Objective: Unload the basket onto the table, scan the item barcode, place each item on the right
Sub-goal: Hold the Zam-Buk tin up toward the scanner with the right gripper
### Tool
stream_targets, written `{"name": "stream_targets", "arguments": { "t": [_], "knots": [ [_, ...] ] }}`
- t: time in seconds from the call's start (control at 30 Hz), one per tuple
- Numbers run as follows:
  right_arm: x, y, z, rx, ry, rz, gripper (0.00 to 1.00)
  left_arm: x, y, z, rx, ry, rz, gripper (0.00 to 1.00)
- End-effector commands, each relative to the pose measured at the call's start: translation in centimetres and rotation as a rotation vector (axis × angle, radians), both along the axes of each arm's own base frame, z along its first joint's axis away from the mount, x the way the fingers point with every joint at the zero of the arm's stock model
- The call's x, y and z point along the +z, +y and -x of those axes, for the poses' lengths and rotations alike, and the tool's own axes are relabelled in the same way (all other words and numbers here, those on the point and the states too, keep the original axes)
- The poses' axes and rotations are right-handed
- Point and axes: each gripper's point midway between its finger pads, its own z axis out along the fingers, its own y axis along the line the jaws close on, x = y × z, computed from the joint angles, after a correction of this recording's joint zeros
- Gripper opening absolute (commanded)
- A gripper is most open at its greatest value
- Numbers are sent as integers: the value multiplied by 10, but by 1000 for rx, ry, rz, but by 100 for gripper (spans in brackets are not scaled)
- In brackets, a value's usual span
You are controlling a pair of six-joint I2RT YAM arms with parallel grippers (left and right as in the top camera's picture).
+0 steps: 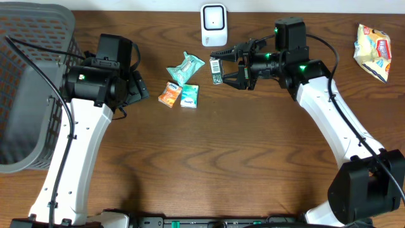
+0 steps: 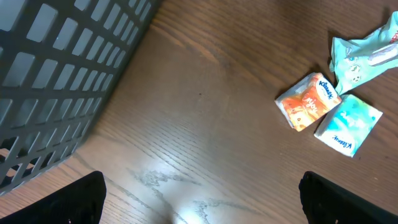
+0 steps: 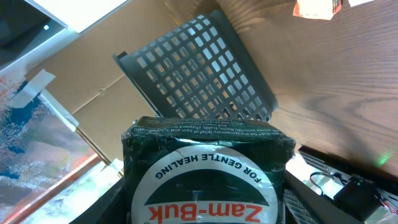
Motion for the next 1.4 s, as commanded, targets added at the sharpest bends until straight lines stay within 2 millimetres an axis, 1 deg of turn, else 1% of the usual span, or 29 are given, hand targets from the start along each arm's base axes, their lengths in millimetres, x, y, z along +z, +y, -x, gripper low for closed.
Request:
{"name": "stream_targets", "arguments": {
  "t": [0.0,1.37],
  "knots": [
    [1,0,1,17,-3,-14,53,-1,4,1,17,5,-11,98],
    [1,0,1,26,-19,-13,53,-1,4,1,17,5,-11,98]
  ]
}}
